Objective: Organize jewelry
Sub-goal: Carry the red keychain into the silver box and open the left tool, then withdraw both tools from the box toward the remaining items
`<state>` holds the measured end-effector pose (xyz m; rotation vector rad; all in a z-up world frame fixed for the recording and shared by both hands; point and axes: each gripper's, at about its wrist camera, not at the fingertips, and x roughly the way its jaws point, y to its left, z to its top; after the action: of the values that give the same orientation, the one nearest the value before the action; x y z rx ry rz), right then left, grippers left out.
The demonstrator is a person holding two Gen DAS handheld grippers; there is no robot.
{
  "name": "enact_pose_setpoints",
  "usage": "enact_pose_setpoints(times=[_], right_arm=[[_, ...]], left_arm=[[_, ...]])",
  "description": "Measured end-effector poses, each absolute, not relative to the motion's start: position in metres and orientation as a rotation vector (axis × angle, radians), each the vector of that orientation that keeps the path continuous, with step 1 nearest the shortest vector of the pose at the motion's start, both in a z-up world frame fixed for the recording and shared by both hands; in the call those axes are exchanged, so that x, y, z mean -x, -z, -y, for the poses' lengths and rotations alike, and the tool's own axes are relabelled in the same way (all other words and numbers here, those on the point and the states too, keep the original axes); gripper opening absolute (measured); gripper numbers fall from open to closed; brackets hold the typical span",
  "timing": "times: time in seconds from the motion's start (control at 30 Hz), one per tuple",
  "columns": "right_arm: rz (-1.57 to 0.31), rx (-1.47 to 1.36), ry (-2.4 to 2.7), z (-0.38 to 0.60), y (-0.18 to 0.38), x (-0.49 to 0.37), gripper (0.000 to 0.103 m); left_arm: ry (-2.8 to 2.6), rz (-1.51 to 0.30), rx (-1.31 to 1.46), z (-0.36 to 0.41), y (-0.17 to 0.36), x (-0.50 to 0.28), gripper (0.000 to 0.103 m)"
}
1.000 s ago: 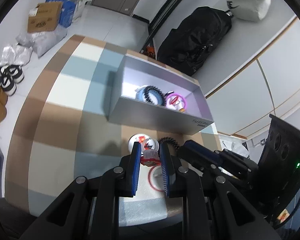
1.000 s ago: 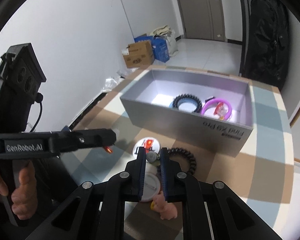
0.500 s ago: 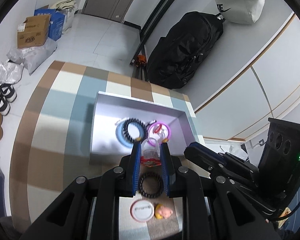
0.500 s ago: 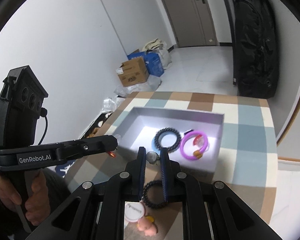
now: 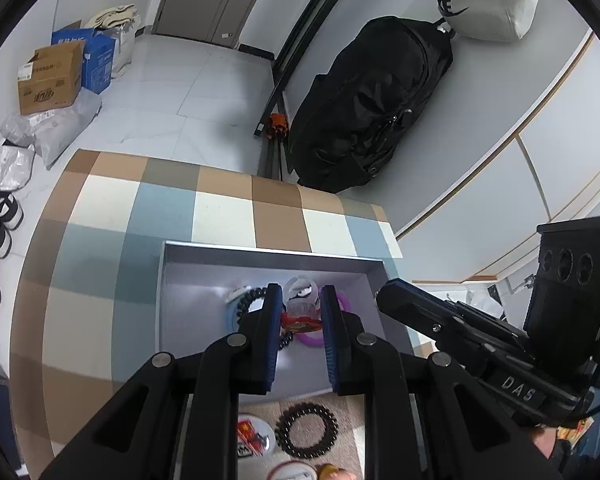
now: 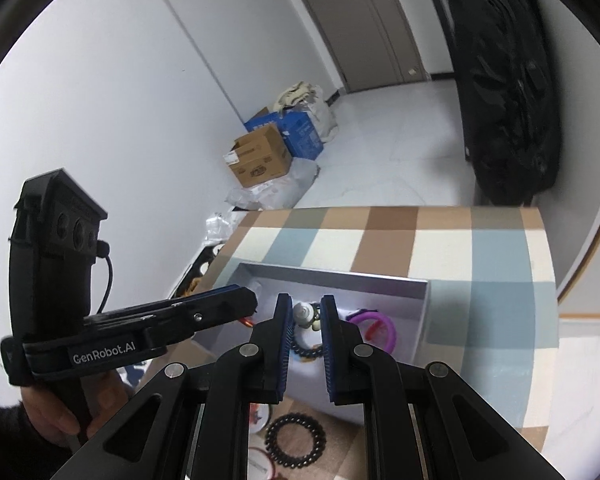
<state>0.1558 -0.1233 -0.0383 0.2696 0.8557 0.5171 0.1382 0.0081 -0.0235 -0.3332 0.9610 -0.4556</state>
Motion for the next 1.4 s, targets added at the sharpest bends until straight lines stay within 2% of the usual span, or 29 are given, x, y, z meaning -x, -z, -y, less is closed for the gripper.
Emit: enact_pose_setpoints(times=[0.6, 0.7, 0.77, 0.8, 0.83, 0.87, 0.97, 1.03, 1.07, 1.1, 1.17, 1.4], right_arm=[[-0.896, -0.324, -0.504, 0.129, 0.055, -0.167, 0.014], [-0.893, -0.343, -0.506, 0.131, 0.055, -0.167, 0.016], [-0.888, -0.356, -0.513, 0.132, 0.054, -0.167, 0.016], [-0.876, -0.356, -0.512, 0.133, 0.052, -0.165, 0.017], [-0.868, -0.353, -0.508, 0.134, 0.051, -0.164, 0.021], [-0.857, -0.353, -0.51, 0.135, 0.049, -0.162, 0.027], [-0.838, -0.356, -0.5, 0.138, 0.045, -0.16, 0.042], [-0.822, -0.359, -0.49, 0.141, 0.043, -0.158, 0.049], [-0.818, -0.361, -0.485, 0.142, 0.043, -0.158, 0.055], [-0.813, -0.364, -0.482, 0.143, 0.042, -0.156, 0.057], [-0.818, -0.363, -0.493, 0.143, 0.043, -0.156, 0.062], [-0.786, -0.308, -0.503, 0.136, 0.038, -0.143, 0.074]], left_arm=[[0.507, -0.988, 0.391, -0.001, 0.038, -0.153, 0.014], [0.513, -0.995, 0.431, -0.004, 0.04, -0.156, 0.018], [0.514, -1.01, 0.47, -0.006, 0.042, -0.159, 0.024], [0.519, -1.017, 0.488, -0.008, 0.043, -0.159, 0.031], [0.52, -1.018, 0.499, -0.01, 0.043, -0.16, 0.038], [0.518, -1.013, 0.505, -0.011, 0.043, -0.159, 0.04], [0.534, -1.0, 0.517, -0.014, 0.041, -0.158, 0.04], [0.536, -0.993, 0.516, -0.015, 0.04, -0.155, 0.04], [0.534, -0.987, 0.506, -0.016, 0.038, -0.152, 0.043], [0.526, -0.981, 0.491, -0.016, 0.037, -0.15, 0.051], [0.483, -0.955, 0.444, -0.016, 0.032, -0.144, 0.057], [0.391, -0.933, 0.371, -0.02, 0.026, -0.132, 0.057]])
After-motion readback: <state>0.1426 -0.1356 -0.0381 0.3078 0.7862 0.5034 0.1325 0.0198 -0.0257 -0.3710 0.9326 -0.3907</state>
